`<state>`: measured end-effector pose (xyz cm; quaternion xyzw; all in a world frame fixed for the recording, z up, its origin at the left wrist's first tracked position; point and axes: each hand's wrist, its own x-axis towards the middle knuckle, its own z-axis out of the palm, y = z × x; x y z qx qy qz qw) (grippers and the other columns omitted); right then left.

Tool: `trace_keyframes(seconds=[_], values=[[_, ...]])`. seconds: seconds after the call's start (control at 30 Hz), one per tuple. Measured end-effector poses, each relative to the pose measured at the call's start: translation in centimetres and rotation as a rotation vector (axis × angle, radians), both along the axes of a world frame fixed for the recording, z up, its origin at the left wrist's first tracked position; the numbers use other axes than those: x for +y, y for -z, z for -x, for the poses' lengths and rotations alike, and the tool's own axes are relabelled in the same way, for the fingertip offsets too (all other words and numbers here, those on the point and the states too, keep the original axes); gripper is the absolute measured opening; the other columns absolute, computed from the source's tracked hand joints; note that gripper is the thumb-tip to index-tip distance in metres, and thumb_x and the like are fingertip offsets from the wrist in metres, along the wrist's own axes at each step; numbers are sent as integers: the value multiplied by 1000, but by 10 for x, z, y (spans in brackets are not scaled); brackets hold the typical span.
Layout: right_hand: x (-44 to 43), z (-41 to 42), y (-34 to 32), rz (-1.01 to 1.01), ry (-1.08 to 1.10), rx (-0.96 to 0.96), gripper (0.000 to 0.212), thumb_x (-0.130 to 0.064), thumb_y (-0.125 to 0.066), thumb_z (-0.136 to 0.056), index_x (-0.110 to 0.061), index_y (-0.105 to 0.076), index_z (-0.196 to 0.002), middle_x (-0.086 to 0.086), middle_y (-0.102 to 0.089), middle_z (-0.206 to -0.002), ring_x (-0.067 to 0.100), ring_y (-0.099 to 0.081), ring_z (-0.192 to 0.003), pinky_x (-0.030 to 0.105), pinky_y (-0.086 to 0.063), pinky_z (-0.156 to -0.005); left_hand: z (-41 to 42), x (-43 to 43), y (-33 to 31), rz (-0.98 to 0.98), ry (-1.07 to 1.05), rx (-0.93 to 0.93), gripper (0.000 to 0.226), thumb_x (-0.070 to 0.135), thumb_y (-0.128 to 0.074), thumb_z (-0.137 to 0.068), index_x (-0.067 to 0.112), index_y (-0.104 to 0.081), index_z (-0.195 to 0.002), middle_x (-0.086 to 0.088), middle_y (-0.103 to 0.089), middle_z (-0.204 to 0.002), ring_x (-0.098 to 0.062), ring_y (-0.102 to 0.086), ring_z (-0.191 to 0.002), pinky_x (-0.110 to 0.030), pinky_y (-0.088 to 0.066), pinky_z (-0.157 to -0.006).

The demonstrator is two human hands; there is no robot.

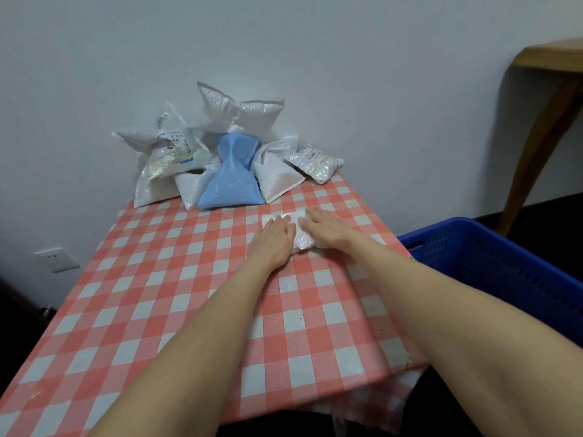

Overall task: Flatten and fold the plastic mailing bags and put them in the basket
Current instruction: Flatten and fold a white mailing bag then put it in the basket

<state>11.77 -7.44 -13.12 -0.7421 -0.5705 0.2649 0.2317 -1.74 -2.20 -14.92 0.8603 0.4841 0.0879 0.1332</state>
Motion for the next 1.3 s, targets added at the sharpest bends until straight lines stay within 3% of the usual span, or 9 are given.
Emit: trace_keyframes(seconds=[0.17,0.27,0.33,0.4,0.53,0.77,0.93,1.13,1.3], values=[[-12,-29,-10,-100,379,198,44,-51,-56,-88,-16,-58,-114,6,-58,-117,26,-56,-108,35,-47,-84,-6,3,-4,18,-91,96,49,31,-18,-101,12,-28,-144,-9,-24,-154,-30,-25,-140,-50,-26,-111],[-22,-28,-16,-25,364,250,30,-38,-66,-84,-16,-50,-69,1,-50,-69,18,-49,-60,25,-36,-50,-18,-7,-10,75,-193,149,55,41,-17,-100,17,-20,-149,-12,-20,-156,-32,-21,-142,-53,-17,-112],[-26,-21,-21,-49,386,263,7,-18,-64,-83,-12,-66,-86,6,-64,-79,23,-62,-69,27,-49,-57,-24,-16,-16,86,-227,144,60,49,-14,-98,20,-15,-151,-14,-24,-154,-32,-24,-141,-52,-16,-112],[-22,-19,-23,-123,423,369,27,-4,-56,-82,-13,-68,-105,8,-69,-94,26,-67,-87,34,-57,-77,-18,-18,-26,27,-273,61,65,55,-18,-97,17,-19,-150,-14,-32,-151,-33,-31,-138,-50,-24,-109],[-26,-18,-46,-160,290,648,40,9,-47,-86,-22,-63,-105,2,-64,-80,14,-59,-65,24,-52,-60,9,-4,-45,83,-361,-272,72,57,-33,-95,8,-25,-147,-14,-37,-148,-33,-37,-134,-44,-32,-108],[-17,-5,-43,-273,402,660,41,-26,-57,-93,-12,-54,-131,6,-63,-116,22,-62,-96,30,-49,-80,15,-11,-45,113,-431,-696,38,37,-46,-98,5,-61,-111,-12,-63,-115,-27,-56,-96,-29,-37,-76],[-20,8,-21,-136,468,304,57,-44,-38,-100,-6,-36,-143,13,-44,-144,33,-44,-129,40,-37,-102,4,-24,-32,70,-517,-648,44,38,-39,-100,5,-55,-124,-14,-59,-124,-32,-54,-114,-35,-40,-89],[-23,10,-15,-213,555,211,42,-29,-41,-102,-11,-35,-140,14,-50,-138,35,-48,-125,41,-39,-98,6,-25,-21,30,-516,-560,44,37,-31,-102,4,-61,-106,-13,-63,-108,-29,-58,-97,-36,-43,-78],[-22,1,-12,-170,488,-15,43,-12,-36,-102,-12,-28,-144,9,-55,-135,32,-51,-120,37,-40,-88,14,-29,-18,-97,-423,-184,42,37,-30,-102,9,-57,-115,-10,-63,-112,-28,-58,-100,-34,-40,-76]])
